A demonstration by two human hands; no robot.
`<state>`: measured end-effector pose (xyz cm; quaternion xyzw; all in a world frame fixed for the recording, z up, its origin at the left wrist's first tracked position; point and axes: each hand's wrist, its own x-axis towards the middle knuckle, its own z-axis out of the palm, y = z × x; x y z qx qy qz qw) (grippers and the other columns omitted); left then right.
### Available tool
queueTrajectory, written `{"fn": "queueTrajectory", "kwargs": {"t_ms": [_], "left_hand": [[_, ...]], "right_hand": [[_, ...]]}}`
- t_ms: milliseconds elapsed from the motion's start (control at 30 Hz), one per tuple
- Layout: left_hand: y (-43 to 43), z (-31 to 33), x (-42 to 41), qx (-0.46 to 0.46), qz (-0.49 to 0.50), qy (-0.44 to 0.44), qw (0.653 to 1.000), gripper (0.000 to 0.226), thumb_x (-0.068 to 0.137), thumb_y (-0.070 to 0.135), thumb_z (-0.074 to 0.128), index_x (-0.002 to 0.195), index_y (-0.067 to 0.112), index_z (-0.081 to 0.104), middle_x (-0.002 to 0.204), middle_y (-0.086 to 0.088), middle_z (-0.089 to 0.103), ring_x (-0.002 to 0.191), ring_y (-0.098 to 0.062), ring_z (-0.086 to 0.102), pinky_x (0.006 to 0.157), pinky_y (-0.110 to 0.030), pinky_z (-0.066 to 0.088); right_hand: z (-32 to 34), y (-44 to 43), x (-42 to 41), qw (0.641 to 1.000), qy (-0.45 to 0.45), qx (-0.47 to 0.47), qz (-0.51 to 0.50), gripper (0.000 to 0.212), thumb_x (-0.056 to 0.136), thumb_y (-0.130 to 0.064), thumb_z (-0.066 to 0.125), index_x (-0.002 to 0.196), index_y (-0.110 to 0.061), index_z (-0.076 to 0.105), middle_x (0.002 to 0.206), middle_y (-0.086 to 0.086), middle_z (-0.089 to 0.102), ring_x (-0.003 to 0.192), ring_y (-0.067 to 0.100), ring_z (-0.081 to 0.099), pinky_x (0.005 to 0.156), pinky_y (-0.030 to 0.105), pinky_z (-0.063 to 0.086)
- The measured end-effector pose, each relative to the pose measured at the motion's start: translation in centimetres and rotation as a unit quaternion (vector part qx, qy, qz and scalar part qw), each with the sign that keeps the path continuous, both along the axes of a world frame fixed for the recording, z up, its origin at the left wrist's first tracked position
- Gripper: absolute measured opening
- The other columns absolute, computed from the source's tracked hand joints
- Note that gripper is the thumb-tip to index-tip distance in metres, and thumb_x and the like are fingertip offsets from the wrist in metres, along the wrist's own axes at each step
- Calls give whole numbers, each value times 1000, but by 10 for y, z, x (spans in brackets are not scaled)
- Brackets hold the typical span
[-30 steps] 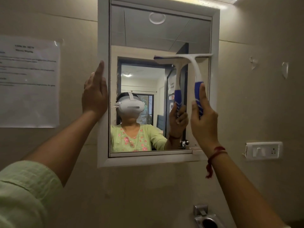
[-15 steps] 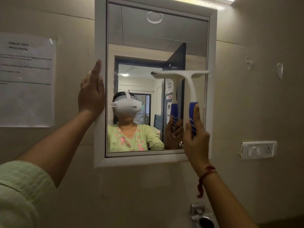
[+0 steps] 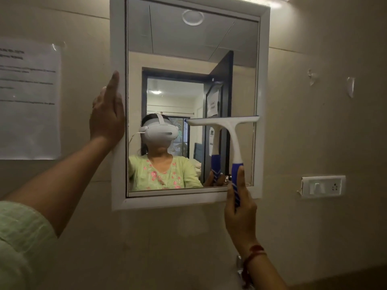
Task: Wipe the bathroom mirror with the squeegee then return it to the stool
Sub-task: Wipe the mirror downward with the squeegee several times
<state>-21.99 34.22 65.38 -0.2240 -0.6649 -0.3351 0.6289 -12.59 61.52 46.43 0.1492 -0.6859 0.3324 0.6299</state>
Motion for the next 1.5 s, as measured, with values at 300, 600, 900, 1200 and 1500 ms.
{"fn": "queueTrajectory", "kwargs": {"t_ms": [300, 600, 900, 1200, 1500], "left_hand": [[1, 1, 0, -3, -6, 1, 1000, 46, 100, 26, 26, 145, 26, 19, 141, -12, 43, 125, -31, 42, 100, -42, 36], [-1, 1, -4, -2, -10, 2, 1000, 45, 99, 26, 25, 145, 27, 20, 142, -11, 42, 127, -29, 40, 102, -40, 34], [-1, 0, -4, 3, -6, -2, 1000, 45, 100, 28, 25, 144, 30, 19, 144, -8, 41, 127, -29, 40, 102, -39, 33], [-1, 0, -4, 6, 6, -5, 1000, 45, 99, 29, 23, 144, 29, 20, 140, -13, 44, 123, -29, 43, 101, -36, 34], [-1, 1, -6, 9, 6, 9, 1000, 46, 98, 31, 23, 144, 29, 22, 144, -5, 41, 127, -27, 41, 103, -33, 32]], "right_hand": [[23, -7, -3, 1000, 3, -23, 1, 58, 93, -32, 39, 141, -48, 10, 108, -6, 56, 82, -3, 56, 74, 7, 47], [-34, -3, 12, 999, -38, -9, -7, 66, 91, -22, 44, 140, -50, 10, 71, -11, 48, 53, 7, 45, 51, 21, 47], [-36, -6, 8, 999, -37, -17, -8, 64, 92, -26, 41, 140, -51, 7, 74, -15, 46, 56, 7, 47, 54, 13, 45], [-69, -15, 23, 997, -65, -29, -9, 60, 93, -31, 41, 142, -48, 10, 70, -18, 41, 59, 3, 46, 50, 10, 41], [-80, -16, 24, 997, -78, -17, -25, 63, 94, -29, 43, 142, -48, 6, 73, -11, 46, 53, 4, 43, 49, 18, 45]]}}
